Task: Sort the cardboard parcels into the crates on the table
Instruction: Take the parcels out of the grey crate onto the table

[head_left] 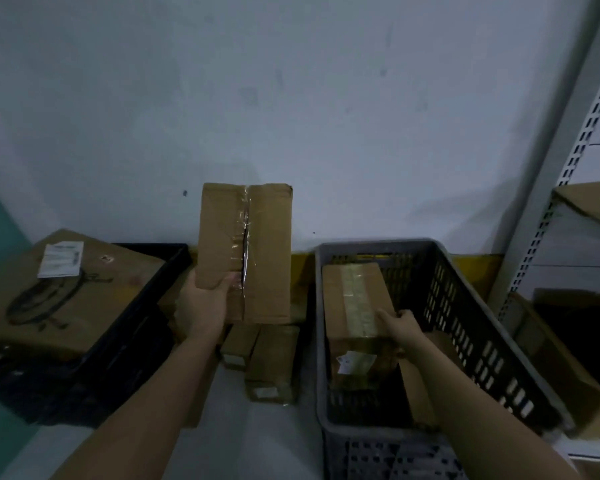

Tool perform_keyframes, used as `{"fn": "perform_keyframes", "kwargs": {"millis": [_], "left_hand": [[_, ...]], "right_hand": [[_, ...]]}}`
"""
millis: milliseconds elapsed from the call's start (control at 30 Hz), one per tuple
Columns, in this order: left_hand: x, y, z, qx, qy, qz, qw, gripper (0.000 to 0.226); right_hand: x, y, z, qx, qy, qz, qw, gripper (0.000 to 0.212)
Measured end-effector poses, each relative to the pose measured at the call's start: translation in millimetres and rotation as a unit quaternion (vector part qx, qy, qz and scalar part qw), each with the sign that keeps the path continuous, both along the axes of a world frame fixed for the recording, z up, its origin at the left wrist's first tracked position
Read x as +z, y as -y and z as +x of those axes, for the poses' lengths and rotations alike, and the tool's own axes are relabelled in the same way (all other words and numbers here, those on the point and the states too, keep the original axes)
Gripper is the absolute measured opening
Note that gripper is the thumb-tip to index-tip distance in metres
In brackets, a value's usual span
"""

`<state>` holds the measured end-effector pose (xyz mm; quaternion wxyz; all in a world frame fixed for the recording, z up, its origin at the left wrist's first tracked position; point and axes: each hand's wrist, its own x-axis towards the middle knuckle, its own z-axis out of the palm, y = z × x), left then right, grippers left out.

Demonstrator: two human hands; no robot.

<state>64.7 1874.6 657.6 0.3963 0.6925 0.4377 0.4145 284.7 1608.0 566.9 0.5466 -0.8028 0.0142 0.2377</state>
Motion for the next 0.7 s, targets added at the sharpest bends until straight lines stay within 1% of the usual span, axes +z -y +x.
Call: {"fn": "perform_keyframes", "kwargs": {"millis": [33, 100, 200, 267, 367, 500, 633, 700], "left_hand": [[-10, -1, -5, 0.003, -0.014, -0.001, 1.000, 0.055], [-26, 0, -14, 0.010, -0.042, -0.006, 0.999, 0.053], [-41, 3, -25, 0.016, -0.062, -0.028, 0.998, 0.047], [-45, 2, -29, 0.016, -0.067, -0.034, 0.997, 0.041], [-44, 3, -31, 0.022, -0.072, -0.034, 0.997, 0.041], [-33, 0, -31, 0.026, -0.083, -0.034, 0.996, 0.049], [-10, -7, -25, 0.030, -0.071, -0.020, 0.997, 0.056], [-1, -6, -20, 0.028, -0.052, -0.013, 0.998, 0.057]], "right_hand": [[-8, -1, 1, -0.006, -0.019, 0.018, 1.000, 0.077], [-22, -4, 0, -0.019, -0.029, 0.025, 0.999, 0.068], [-36, -5, -3, -0.024, -0.014, 0.009, 1.000, 0.055], [-38, -5, -3, -0.023, 0.000, -0.002, 1.000, 0.051], [-35, -3, -2, -0.015, 0.006, -0.015, 1.000, 0.046], [-18, 3, -2, -0.010, 0.011, -0.035, 0.999, 0.034], [21, 12, 5, -0.034, 0.026, -0.024, 0.999, 0.030], [46, 21, 9, -0.042, 0.042, -0.006, 0.998, 0.021]]}}
